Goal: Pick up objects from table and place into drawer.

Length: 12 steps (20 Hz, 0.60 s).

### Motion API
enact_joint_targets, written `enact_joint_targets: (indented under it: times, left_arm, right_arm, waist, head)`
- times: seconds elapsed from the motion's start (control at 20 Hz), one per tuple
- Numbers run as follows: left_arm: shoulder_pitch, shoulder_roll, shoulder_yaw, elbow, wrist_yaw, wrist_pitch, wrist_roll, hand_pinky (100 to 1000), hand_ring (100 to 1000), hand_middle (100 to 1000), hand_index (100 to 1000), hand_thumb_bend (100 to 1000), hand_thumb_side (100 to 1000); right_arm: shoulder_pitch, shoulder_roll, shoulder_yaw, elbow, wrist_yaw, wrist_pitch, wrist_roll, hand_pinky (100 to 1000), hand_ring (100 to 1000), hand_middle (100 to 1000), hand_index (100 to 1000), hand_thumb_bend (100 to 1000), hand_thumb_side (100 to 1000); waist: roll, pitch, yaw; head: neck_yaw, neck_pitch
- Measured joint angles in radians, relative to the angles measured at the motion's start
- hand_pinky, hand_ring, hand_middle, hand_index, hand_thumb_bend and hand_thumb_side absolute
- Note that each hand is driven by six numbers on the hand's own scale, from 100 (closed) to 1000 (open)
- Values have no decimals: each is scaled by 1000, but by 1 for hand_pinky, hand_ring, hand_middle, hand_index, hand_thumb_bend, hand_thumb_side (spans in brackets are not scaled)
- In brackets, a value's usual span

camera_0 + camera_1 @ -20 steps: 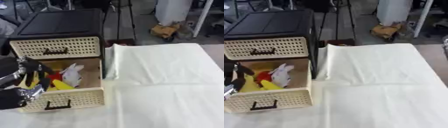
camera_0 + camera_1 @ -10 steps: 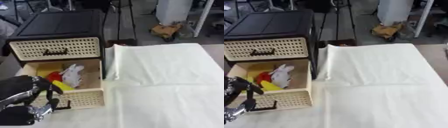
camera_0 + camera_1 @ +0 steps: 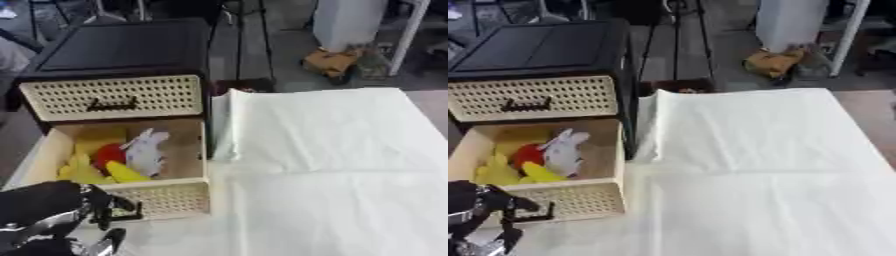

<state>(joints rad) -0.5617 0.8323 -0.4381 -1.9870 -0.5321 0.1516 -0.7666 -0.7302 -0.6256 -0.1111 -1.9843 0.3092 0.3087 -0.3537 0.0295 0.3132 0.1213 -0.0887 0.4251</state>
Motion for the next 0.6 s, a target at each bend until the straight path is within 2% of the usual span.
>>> enact_joint_targets:
  times: [0.1, 0.3, 0.6]
  left_arm:
    - [6, -1, -7, 0, -11, 14, -19, 100, 282, 677, 933, 100, 1000]
    - [20, -2, -14, 0, -23, 50, -54, 108, 293, 728, 926, 100, 1000]
    - [43, -5, -14, 0, -49, 101, -76, 153, 374, 788, 954, 100, 1000]
  right_arm:
    - [0, 4, 0, 0, -2, 1, -1, 428, 511, 450, 654, 100, 901]
    - [1, 5, -2, 0, -4, 4, -8, 426, 509, 449, 654, 100, 900]
    - [5, 5, -6, 0, -12, 5, -22, 421, 506, 448, 650, 100, 898]
  waist:
    - [0, 1, -1]
    - [0, 1, -4]
    - [-1, 1, -5]
  head:
    - [1, -2]
    - [5, -7]
    - [8, -11]
